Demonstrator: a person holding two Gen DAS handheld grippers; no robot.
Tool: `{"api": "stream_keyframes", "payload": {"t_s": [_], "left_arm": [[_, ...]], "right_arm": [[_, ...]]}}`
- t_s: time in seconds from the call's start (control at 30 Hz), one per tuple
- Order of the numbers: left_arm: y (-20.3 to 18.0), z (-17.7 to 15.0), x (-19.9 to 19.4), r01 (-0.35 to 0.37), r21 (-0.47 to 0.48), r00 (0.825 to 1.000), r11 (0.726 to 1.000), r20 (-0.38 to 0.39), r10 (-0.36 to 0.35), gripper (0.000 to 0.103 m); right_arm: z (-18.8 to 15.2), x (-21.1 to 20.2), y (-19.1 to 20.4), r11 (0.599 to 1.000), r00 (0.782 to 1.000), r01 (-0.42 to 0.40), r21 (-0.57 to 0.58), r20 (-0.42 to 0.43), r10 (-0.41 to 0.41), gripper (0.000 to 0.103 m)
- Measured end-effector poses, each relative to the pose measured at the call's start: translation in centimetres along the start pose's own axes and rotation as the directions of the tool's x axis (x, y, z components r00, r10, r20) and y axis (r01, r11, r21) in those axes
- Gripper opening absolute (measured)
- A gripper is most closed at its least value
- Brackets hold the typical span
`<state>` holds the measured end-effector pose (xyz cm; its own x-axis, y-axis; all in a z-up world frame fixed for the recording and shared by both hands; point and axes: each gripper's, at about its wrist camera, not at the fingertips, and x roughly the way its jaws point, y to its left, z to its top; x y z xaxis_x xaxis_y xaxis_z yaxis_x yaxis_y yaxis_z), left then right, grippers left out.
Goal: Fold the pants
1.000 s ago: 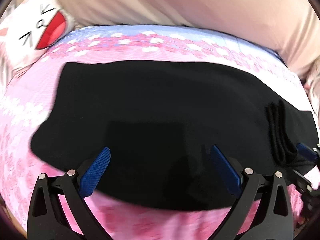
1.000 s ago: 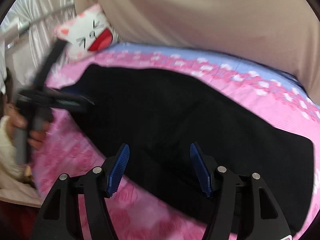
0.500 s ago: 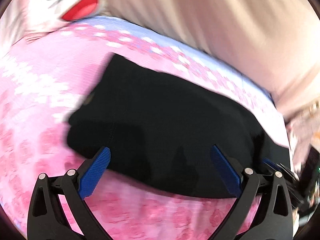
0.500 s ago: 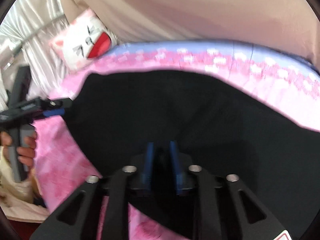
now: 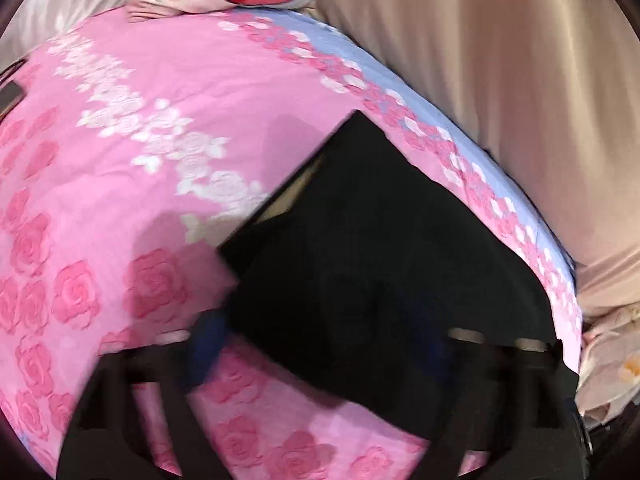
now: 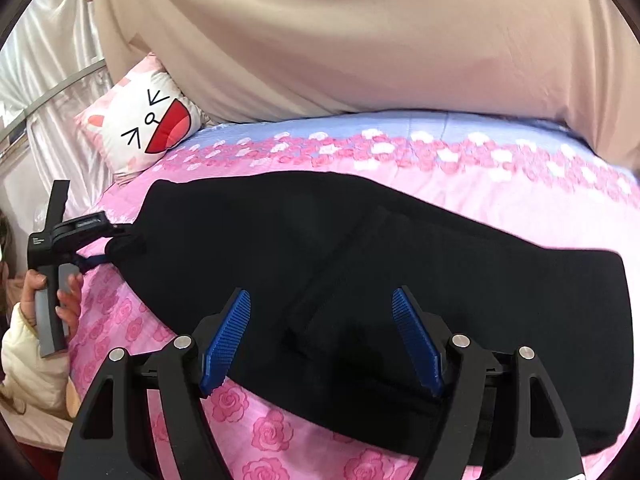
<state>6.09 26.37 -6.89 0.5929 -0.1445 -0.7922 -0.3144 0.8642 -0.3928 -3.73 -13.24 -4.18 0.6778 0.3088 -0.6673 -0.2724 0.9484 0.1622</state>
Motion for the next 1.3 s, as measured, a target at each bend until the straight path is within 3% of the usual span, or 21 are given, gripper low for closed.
{"api": "stream_keyframes", "payload": {"t_s": [0.07, 0.13, 0.23, 0.27, 0.3, 0.37, 0.4, 0.5, 0.63, 0.7, 0.8, 0.87, 0.97, 1.0, 1.07, 1.13, 1.17, 1.2, 1.27, 1.3], "left_arm": [[0.0, 0.4, -0.2, -0.009, 0.001, 1.000, 1.000, -0.021, 0.009, 0.063], [0.1, 0.6, -0.3, -0.034, 0.029, 0.998, 0.999, -0.061, 0.035, 0.053], [0.2, 0.3, -1.5, -0.006, 0.040, 0.998, 0.999, -0.064, 0.009, 0.044], [0.4, 0.2, -2.0, -0.001, 0.053, 0.999, 0.999, -0.046, 0.004, 0.039], [0.0, 0.6, -2.3, -0.031, 0.089, 1.000, 0.996, -0.002, 0.031, 0.027], [-1.1, 1.4, -2.6, -0.063, 0.146, 0.996, 0.987, 0.065, 0.054, 0.020], [-1.8, 2.1, -3.1, -0.051, 0.175, 0.993, 0.983, 0.111, 0.032, 0.014], [-3.6, 3.7, -3.7, -0.034, 0.229, 0.986, 0.973, 0.169, -0.005, 0.013], [-1.8, 2.9, 0.6, -0.181, 0.198, 0.983, 0.963, 0.039, 0.177, 0.029], [-0.7, 1.5, -0.4, -0.151, 0.170, 0.988, 0.974, 0.054, 0.144, 0.039], [0.3, 0.4, -2.1, -0.176, 0.089, 0.983, 0.980, 0.059, 0.172, 0.098], [1.0, 0.1, -2.6, -0.170, 0.024, 0.983, 0.985, 0.069, 0.168, 0.097], [2.0, -0.4, -1.5, -0.117, -0.065, 0.993, 0.991, 0.013, 0.118, 0.098], [1.6, -0.5, -1.5, -0.136, -0.055, 0.989, 0.989, 0.052, 0.139, 0.097], [0.5, -0.2, -0.6, -0.114, -0.024, 0.992, 0.993, 0.047, 0.115, 0.095], [-0.8, 0.2, 0.2, -0.129, 0.012, 0.988, 0.992, 0.081, 0.128, 0.060], [-1.4, 0.4, 0.4, -0.169, 0.027, 0.981, 0.985, 0.100, 0.166, 0.048], [-2.1, 0.8, 0.7, -0.126, 0.056, 0.988, 0.990, 0.098, 0.120, 0.028], [-3.2, 1.4, 0.5, -0.107, 0.060, 0.991, 0.992, 0.091, 0.101, 0.025], [-4.9, 1.7, -0.6, -0.087, 0.111, 0.990, 0.990, 0.120, 0.073, 0.025]], "right_arm": [[-0.2, -0.2, 0.0, 1.000, 1.000, 0.005, 0.007, 0.001, -0.005, 0.072], [-0.4, -0.7, -0.3, 1.000, 1.000, 0.013, 0.013, 0.007, -0.013, 0.072], [-0.6, -0.5, -0.8, 0.999, 1.000, 0.018, 0.032, -0.002, -0.018, 0.073], [-0.6, -0.2, -0.9, 0.999, 1.000, 0.017, 0.038, -0.009, -0.016, 0.073], [-0.5, 0.1, -1.0, 0.999, 1.000, 0.011, 0.042, -0.016, -0.011, 0.073], [-0.3, 1.2, -1.0, 0.998, 0.999, -0.001, 0.061, -0.038, 0.003, 0.073], [-0.1, 1.5, -1.0, 0.998, 0.999, -0.006, 0.070, -0.045, 0.010, 0.073], [0.5, 1.5, -0.9, 0.995, 0.999, -0.033, 0.093, -0.029, 0.036, 0.073], [0.6, 0.6, -0.6, 0.997, 1.000, -0.019, 0.075, 0.001, 0.019, 0.073], [0.3, 0.5, -1.0, 0.997, 1.000, 0.011, 0.077, -0.006, -0.010, 0.073], [0.2, 0.6, -1.6, 0.995, 1.000, 0.009, 0.101, -0.017, -0.008, 0.073], [0.3, 1.0, -1.8, 0.994, 1.000, 0.007, 0.105, -0.024, -0.005, 0.073], [0.4, 1.3, -1.9, 0.994, 1.000, -0.002, 0.110, -0.023, 0.004, 0.073], [0.4, 1.2, -1.9, 0.994, 1.000, -0.009, 0.112, -0.017, 0.011, 0.073], [0.3, 1.0, -1.9, 0.993, 1.000, -0.005, 0.114, -0.010, 0.006, 0.073], [0.1, 0.7, -2.1, 0.993, 1.000, 0.006, 0.122, -0.006, -0.006, 0.073], [0.0, 0.5, -2.3, 0.991, 1.000, 0.015, 0.130, -0.002, -0.015, 0.073], [-0.2, 0.1, -2.7, 0.989, 1.000, 0.023, 0.143, 0.004, -0.024, 0.073], [-0.6, -0.8, -3.7, 0.985, 0.999, 0.041, 0.171, 0.016, -0.044, 0.073], [-0.8, -1.2, -4.1, 0.982, 0.998, 0.049, 0.183, 0.021, -0.054, 0.073]]}}
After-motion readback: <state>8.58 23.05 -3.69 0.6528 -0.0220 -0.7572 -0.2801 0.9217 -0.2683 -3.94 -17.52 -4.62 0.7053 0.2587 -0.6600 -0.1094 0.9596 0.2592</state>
